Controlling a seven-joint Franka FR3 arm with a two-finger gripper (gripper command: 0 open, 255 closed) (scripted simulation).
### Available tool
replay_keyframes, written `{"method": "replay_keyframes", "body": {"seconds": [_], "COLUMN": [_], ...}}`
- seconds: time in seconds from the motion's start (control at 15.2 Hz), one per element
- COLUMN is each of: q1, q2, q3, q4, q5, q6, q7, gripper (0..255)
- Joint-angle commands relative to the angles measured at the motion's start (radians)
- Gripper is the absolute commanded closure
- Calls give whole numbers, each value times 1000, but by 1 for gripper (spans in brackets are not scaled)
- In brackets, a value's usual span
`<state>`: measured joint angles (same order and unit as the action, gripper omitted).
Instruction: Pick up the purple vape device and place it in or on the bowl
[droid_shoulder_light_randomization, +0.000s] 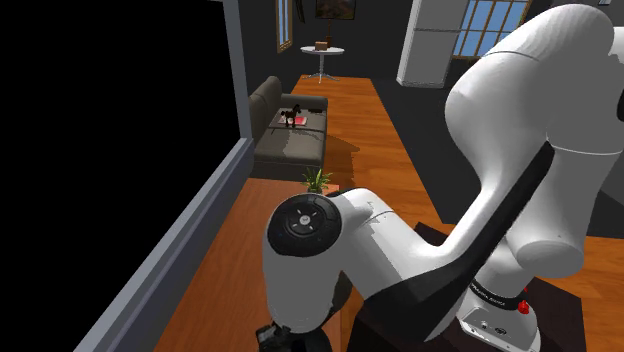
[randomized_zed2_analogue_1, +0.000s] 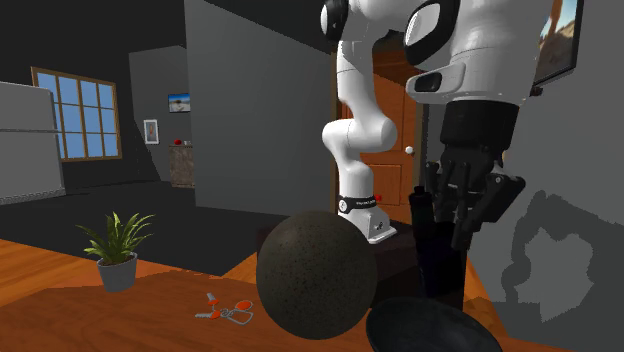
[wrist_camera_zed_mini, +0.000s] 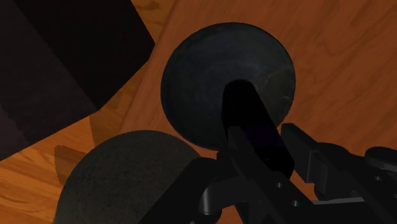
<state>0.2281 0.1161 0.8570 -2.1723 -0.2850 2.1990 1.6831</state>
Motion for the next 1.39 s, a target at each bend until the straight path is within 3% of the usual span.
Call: {"method": "replay_keyframes", "body": {"seconds": [0.0,0.73,1.19,1.25,1.32], "q1": [5,51,51,51,51], "q2": [14,143,143,143,143], "q3": [-3,-56,-56,-56,-56], "q4": [-14,-45,-45,-45,-45], "q5": [-18,-169,-169,-169,-169], "q6": [20,119,119,119,119], "q7": [19,135,135,135,135], "gripper": [255,255,255,0,0]}}
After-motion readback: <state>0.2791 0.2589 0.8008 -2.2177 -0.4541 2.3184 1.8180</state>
